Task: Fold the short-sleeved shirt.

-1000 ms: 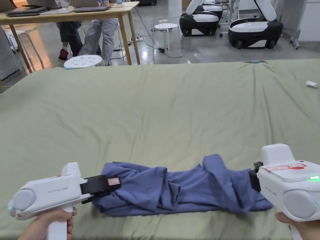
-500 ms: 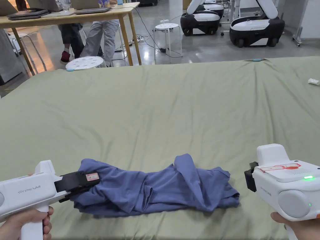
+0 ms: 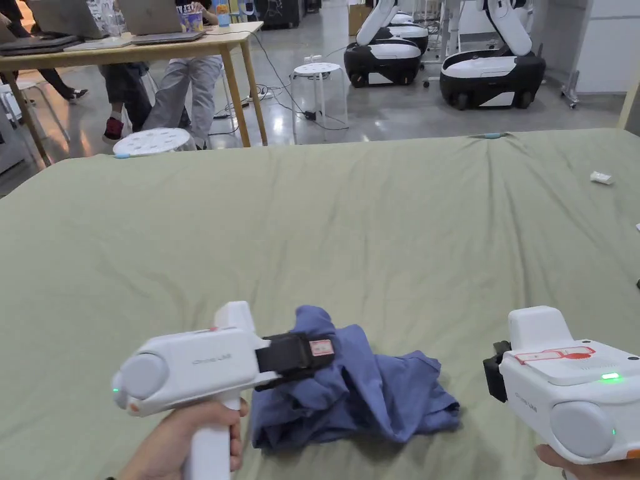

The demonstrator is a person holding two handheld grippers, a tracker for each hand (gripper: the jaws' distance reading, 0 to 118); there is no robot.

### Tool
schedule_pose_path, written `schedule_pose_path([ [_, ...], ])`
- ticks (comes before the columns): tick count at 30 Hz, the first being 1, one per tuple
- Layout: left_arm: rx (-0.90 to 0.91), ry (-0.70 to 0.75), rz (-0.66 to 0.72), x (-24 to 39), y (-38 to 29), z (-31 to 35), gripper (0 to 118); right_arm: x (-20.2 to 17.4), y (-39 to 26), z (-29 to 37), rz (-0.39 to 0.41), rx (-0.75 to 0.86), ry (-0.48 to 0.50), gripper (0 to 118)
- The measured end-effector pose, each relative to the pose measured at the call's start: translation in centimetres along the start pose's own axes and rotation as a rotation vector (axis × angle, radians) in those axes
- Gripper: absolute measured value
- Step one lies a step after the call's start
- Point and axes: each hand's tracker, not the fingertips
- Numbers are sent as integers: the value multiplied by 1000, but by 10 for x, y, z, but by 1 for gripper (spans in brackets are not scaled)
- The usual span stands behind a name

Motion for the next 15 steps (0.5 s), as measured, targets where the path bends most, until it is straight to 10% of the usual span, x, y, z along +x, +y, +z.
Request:
schedule_pose_path([
  [7, -79, 30, 51, 1, -16, -66, 20, 19, -6, 0, -24, -13, -29, 0],
  [15, -63, -87, -11, 15, -3, -42, 112, 26, -10, 1, -35, -21, -43, 0],
])
